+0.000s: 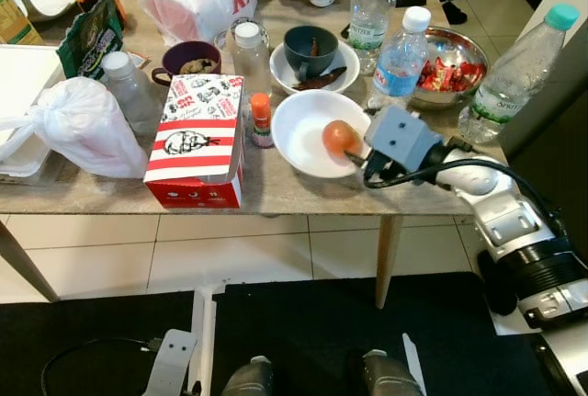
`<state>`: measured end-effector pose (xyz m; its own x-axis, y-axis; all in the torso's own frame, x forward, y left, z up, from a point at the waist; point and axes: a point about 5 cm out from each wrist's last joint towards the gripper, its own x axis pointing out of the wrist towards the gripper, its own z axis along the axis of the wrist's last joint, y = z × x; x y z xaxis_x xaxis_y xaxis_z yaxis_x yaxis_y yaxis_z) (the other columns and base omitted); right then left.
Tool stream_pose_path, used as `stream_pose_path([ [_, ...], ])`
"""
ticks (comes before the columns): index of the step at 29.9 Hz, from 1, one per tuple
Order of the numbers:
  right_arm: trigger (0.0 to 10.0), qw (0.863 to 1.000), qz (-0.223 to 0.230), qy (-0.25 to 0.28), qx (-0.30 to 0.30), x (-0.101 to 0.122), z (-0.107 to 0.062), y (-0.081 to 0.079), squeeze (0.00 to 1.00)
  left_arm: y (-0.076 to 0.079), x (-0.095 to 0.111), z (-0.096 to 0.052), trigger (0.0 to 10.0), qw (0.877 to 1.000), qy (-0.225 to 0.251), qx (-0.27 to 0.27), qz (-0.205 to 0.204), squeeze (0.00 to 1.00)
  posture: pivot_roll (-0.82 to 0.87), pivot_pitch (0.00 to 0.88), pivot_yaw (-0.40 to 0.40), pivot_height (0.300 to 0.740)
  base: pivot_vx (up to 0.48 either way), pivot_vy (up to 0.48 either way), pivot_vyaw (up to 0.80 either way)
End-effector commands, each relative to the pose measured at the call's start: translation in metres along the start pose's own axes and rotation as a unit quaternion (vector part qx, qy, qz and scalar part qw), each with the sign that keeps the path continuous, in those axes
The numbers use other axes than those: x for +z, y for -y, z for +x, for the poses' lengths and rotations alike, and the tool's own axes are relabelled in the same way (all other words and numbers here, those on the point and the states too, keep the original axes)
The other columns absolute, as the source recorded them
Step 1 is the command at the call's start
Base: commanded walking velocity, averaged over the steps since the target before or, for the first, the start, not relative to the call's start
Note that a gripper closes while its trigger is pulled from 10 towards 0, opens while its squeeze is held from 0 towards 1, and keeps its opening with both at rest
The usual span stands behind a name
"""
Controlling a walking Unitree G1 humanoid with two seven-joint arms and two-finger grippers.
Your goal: Restocking fridge
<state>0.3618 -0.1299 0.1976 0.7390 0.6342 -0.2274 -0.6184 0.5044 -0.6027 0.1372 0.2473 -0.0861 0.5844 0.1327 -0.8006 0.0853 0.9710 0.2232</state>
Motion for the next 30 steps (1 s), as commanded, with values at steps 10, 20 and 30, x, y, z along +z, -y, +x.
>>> stream_pose_path([
  [10, 10.0, 0.997, -0.052, 0.024, 0.049, 0.009, -0.001, 0.0, 0.0, 0.004, -0.018, -0.005, 10.0, 1.0, -0.029, -0.004, -0.007, 0.0, -0.08, 0.236, -0.046, 0.723, 0.0, 0.0, 0.0],
  [20, 10.0, 0.985, -0.073, 0.149, -0.046, 0.065, -0.033, 0.042, 0.0, 0.007, -0.019, -0.005, 10.0, 1.0, -0.028, -0.007, -0.007, 0.0, -0.09, 0.239, -0.049, 0.723, 0.0, 0.0, 0.0],
  [30, 10.0, 0.982, -0.038, 0.157, 0.101, 0.065, -0.032, -0.013, 0.0, 0.009, -0.016, -0.004, 10.0, 1.0, -0.024, -0.009, -0.008, 0.0, -0.09, 0.24, -0.051, 0.723, 0.0, 0.0, 0.0],
])
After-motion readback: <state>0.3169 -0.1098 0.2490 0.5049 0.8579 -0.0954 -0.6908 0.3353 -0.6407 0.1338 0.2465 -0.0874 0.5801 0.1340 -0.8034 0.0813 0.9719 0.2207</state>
